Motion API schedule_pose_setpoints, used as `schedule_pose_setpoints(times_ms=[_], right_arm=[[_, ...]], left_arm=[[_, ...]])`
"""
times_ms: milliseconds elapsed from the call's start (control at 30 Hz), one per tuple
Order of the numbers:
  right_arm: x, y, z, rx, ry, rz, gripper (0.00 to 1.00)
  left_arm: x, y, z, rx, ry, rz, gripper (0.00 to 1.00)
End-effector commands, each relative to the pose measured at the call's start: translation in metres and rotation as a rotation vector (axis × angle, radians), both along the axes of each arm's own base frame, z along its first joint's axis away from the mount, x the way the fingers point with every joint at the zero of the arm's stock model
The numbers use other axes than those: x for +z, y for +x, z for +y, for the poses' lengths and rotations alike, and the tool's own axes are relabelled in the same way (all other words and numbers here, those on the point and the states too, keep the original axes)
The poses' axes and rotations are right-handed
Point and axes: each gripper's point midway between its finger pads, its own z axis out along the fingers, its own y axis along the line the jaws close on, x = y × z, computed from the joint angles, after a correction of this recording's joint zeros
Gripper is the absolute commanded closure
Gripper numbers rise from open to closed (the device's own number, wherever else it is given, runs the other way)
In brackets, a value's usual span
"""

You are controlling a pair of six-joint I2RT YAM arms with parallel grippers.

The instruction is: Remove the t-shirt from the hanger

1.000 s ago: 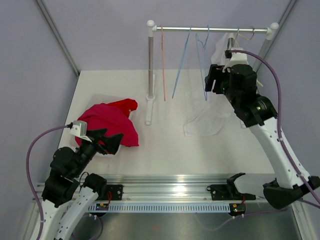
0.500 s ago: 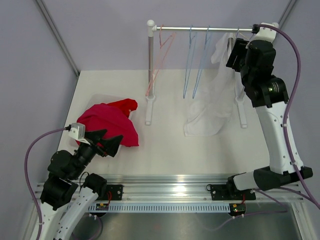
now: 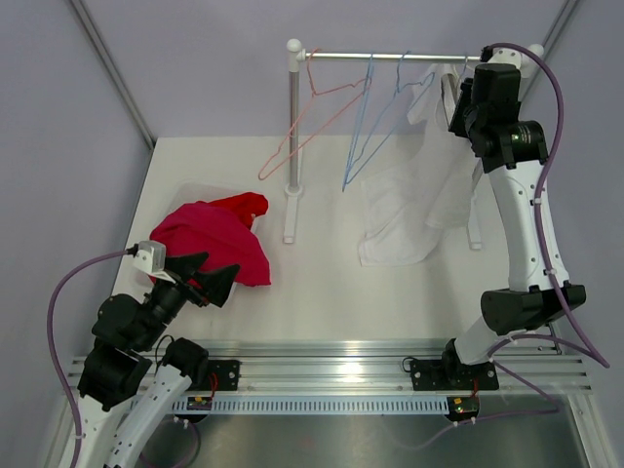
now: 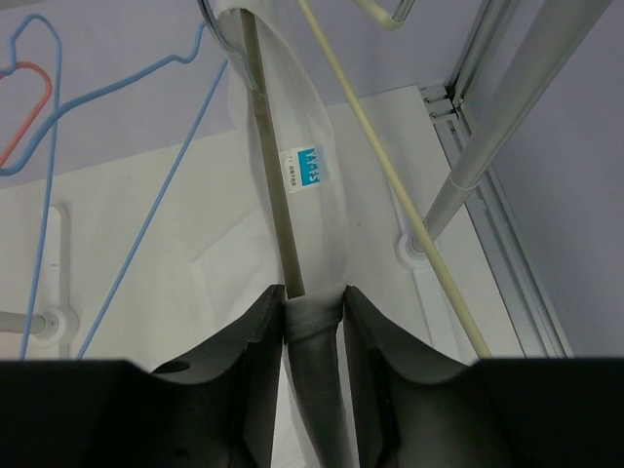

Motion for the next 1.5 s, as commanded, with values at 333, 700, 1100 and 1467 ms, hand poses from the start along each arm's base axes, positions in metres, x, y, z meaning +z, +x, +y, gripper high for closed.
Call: schedule_pose_setpoints(times_ms=[333, 700, 1100, 1467], right_arm=[[0.056, 0.008, 0.019, 0.137, 0.008, -0.117, 1.00], [0.094, -0.017, 0.026, 0.206, 0.016, -0.416, 1.00], [0.038, -0.035, 0.029, 0.206, 0.083, -0.404, 1.00], [-0.034, -0.092, 0.045, 0.150, 0.163, -0.336, 1.00]], left_arm=[[0.007, -0.003, -0.006, -0.041, 0.000, -0.039, 0.01], [0.007, -0.003, -0.005, -0.038, 0.000, -0.037, 0.01], [0.006, -0.002, -0.007, -0.045, -0.001, -0.027, 0.01], [0.035, -0.009, -0.025, -0.141, -0.073, -0.036, 0.02]])
